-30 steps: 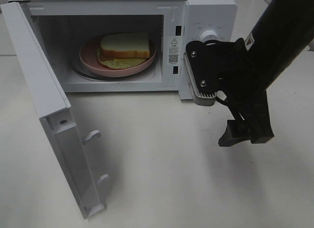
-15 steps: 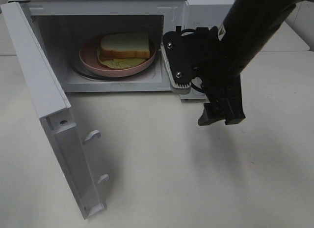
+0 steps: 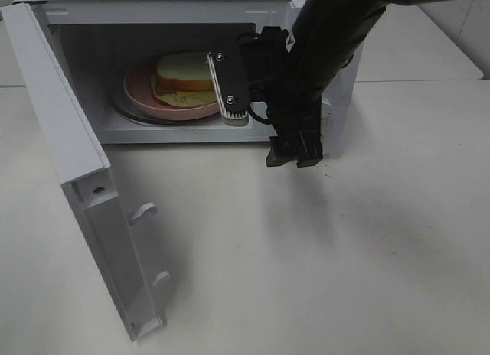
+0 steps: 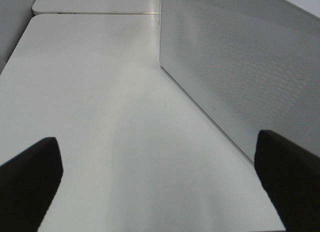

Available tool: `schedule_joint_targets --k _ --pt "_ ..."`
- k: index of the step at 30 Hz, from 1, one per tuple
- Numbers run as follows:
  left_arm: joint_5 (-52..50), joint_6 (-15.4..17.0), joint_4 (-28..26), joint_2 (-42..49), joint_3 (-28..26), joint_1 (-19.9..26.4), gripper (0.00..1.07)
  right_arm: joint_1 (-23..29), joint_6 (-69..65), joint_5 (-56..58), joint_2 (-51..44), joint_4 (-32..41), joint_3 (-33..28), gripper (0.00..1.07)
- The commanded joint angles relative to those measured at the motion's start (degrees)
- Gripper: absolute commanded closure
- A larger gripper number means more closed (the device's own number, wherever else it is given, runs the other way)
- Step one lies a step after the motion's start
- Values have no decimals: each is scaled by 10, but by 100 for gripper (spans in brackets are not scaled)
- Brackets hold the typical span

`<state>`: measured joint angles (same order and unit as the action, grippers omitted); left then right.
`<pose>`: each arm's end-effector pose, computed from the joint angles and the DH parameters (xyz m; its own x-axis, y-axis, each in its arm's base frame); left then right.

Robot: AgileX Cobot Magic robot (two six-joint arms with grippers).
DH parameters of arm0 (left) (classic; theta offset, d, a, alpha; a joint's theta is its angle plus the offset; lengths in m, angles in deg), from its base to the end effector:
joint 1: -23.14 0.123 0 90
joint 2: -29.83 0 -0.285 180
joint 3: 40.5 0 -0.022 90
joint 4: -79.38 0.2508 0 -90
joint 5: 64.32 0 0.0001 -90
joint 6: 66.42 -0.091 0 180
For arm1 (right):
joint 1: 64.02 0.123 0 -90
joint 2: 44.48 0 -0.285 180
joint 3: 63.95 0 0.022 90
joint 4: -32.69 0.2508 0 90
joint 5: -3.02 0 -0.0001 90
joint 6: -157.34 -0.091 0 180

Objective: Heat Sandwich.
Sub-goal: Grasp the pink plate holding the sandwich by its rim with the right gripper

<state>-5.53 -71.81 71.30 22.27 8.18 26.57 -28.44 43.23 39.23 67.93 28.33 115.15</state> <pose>-0.0036 -0.0112 0.2802 -0.4172 -0.0045 -0.9088 0.0582 0.9978 -0.0316 0.3227 0.2258 0.2291 0.2804 -0.9492 -0.1426 -0.8535 -0.1786 -0.4896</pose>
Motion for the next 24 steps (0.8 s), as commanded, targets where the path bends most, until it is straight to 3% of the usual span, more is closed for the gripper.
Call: schedule_joint_targets --k 1,24 --pt "2 2 1 13 2 -1 5 1 -1 -8 11 -4 18 20" --pt "2 2 1 13 2 -1 5 6 -3 -40 145 -11 155 24"
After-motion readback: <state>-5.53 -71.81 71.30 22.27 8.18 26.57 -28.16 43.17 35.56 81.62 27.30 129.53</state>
